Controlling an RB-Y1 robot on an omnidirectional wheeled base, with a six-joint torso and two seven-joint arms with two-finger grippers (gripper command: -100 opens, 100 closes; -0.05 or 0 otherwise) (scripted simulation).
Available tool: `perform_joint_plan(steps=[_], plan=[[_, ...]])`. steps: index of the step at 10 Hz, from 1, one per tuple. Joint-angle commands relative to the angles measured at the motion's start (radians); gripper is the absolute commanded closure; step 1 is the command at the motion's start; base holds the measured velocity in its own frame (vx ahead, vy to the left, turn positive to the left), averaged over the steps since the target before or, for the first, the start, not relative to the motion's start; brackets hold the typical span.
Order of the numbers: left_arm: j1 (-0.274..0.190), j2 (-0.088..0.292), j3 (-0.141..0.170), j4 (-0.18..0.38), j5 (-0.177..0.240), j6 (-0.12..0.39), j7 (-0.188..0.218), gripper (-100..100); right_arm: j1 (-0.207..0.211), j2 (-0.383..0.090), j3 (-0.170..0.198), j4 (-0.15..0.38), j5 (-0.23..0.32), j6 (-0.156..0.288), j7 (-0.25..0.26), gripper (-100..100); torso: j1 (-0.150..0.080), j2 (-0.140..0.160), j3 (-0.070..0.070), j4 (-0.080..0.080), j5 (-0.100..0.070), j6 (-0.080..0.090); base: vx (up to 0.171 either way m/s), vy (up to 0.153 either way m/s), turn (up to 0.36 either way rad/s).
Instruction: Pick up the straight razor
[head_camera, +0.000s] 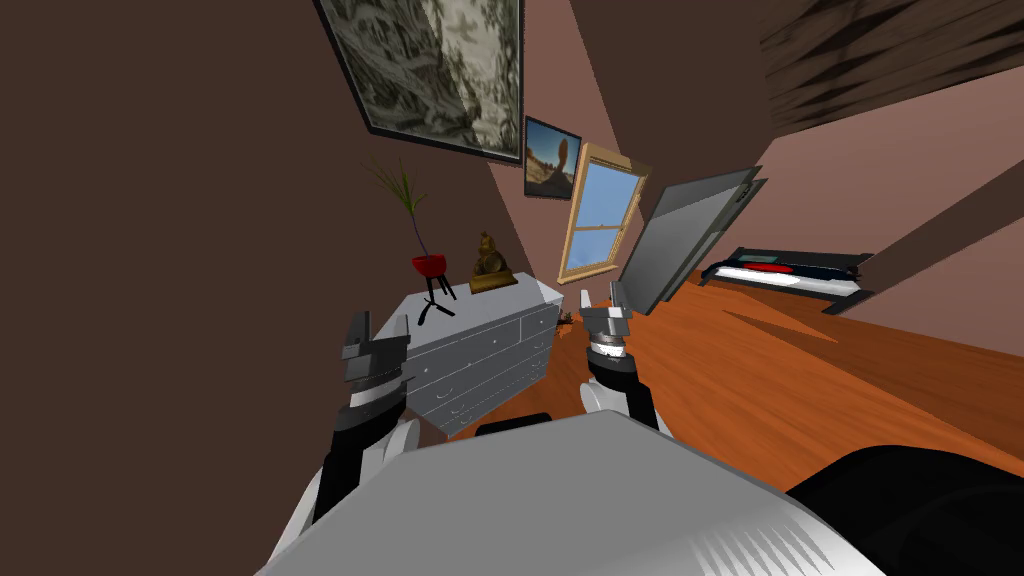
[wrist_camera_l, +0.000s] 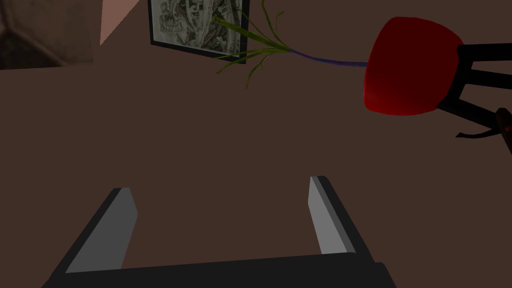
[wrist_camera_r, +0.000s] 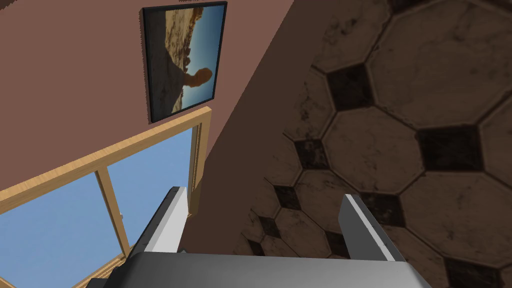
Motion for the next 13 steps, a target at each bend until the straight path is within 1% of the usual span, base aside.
perform_joint_plan(steps=[1, 4, 7, 8, 10, 11, 13], plan=[[-0.004, 0.028, 0.013, -0.004, 0.004, 0.024, 0.003, -100, 0.0, 0.0, 0.0, 0.0, 0.0, 0.0, 0.0, 0, 0.0, 0.0, 0.0, 0.0, 0.0, 0.0, 0.005, -0.028, -0.001], [-0.016, 0.078, 0.045, -0.014, 0.014, 0.085, 0.01, -100, 0.0, 0.0, 0.0, 0.0, 0.0, 0.0, 0.0, 0, -0.004, -0.001, -0.001, 0.0, -0.001, 0.0, 0.016, -0.059, 0.0], [-0.035, 0.138, 0.095, -0.032, 0.029, 0.174, 0.022, -100, 0.0, 0.0, 0.0, 0.0, 0.0, 0.0, 0.0, 0, -0.005, -0.001, 0.0, 0.0, -0.001, 0.0, 0.009, -0.073, -0.011], [-0.035, 0.138, 0.095, -0.032, 0.029, 0.18, 0.022, -100, 0.0, 0.0, 0.0, 0.0, 0.0, 0.0, 0.0, 0, -0.005, -0.001, -0.001, 0.0, -0.001, 0.0, 0.007, -0.053, 0.0], [-0.052, 0.182, 0.136, -0.047, 0.043, 0.249, 0.033, -100, 0.0, 0.0, 0.0, 0.0, 0.0, 0.0, 0.0, 0, -0.003, 0.0, 0.0, 0.0, -0.001, 0.0, 0.0, -0.046, -0.022], [-0.052, 0.182, 0.136, -0.047, 0.043, 0.261, 0.033, -100, 0.0, 0.0, 0.0, 0.0, 0.0, 0.0, 0.0, 0, -0.003, 0.0, 0.0, 0.0, -0.001, 0.0, 0.006, -0.045, -0.007], [-0.071, 0.228, 0.182, -0.063, 0.059, 0.329, 0.046, -100, 0.0, 0.0, 0.0, 0.0, 0.0, 0.0, 0.0, 0, -0.003, -0.001, 0.0, 0.0, -0.001, 0.0, 0.007, -0.056, -0.027]])
